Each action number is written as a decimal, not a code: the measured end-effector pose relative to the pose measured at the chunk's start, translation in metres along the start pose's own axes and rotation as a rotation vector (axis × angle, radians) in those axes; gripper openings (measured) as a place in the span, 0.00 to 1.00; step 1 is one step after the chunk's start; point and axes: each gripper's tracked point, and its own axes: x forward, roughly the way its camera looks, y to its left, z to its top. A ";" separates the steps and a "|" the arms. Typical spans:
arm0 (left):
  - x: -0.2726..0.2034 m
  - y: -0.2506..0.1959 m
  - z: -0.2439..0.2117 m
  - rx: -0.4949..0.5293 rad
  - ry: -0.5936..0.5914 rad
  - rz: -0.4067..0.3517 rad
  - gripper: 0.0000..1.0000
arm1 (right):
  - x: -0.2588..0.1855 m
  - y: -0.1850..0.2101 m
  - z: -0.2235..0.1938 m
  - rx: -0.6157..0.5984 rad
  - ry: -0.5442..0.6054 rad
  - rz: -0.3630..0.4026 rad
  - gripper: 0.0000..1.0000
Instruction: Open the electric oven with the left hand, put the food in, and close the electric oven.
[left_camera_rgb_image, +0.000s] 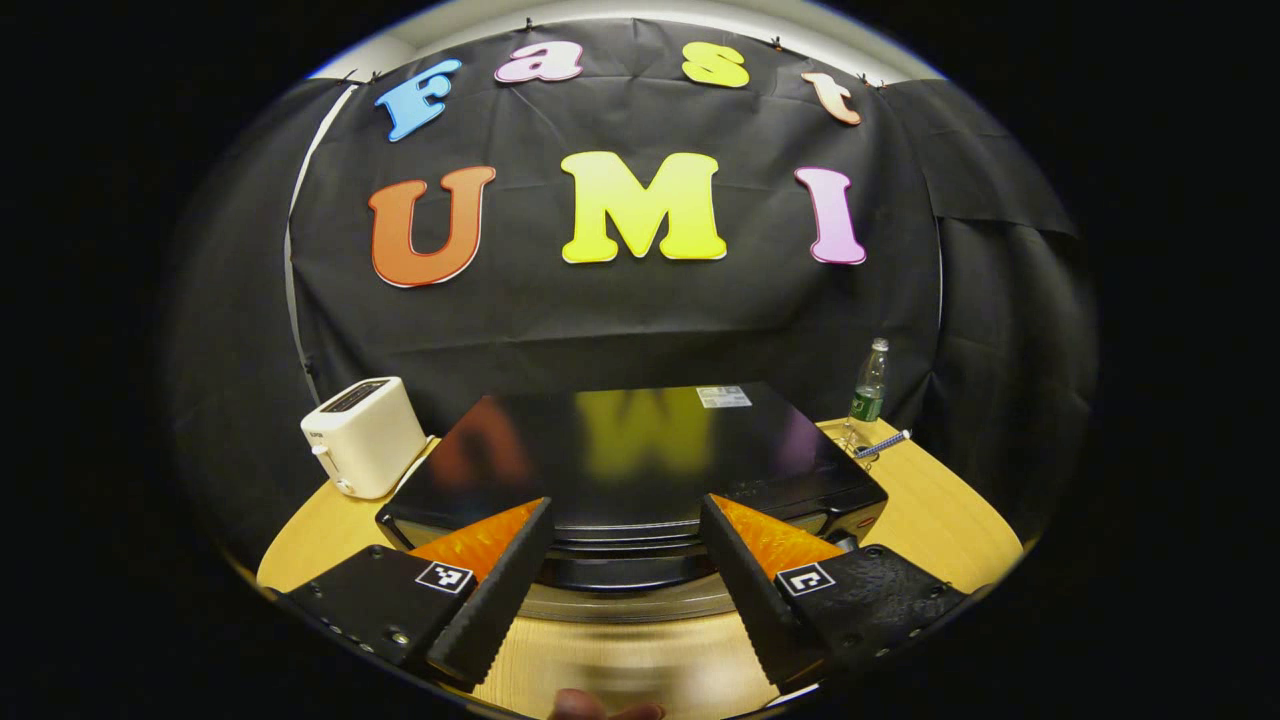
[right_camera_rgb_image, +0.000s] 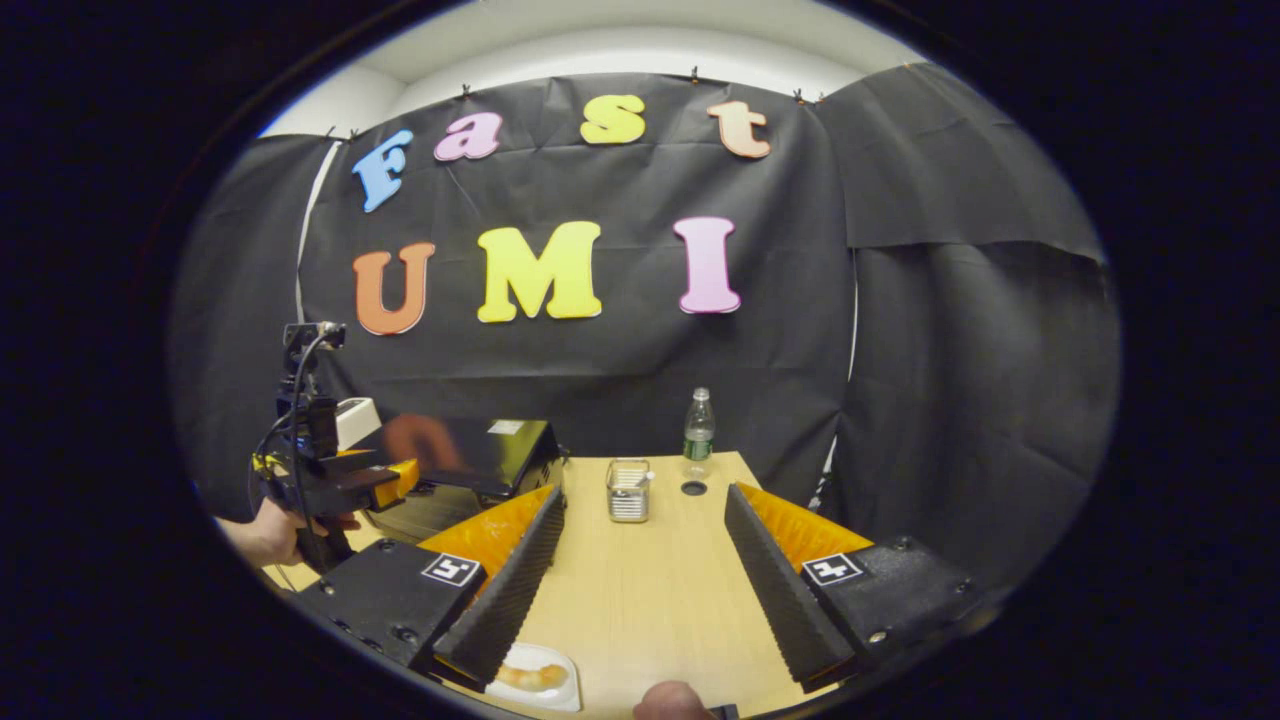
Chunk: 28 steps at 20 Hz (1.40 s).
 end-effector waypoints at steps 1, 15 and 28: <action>0.001 0.002 -0.005 -0.006 0.020 0.002 0.94 | -0.001 0.000 0.000 0.004 0.001 -0.003 1.00; -0.061 0.004 -0.048 -0.044 0.176 0.015 0.99 | -0.025 0.024 -0.008 0.038 -0.002 0.010 1.00; -0.116 -0.003 -0.153 -0.167 0.409 0.028 0.98 | -0.068 0.037 -0.039 0.017 0.059 0.023 1.00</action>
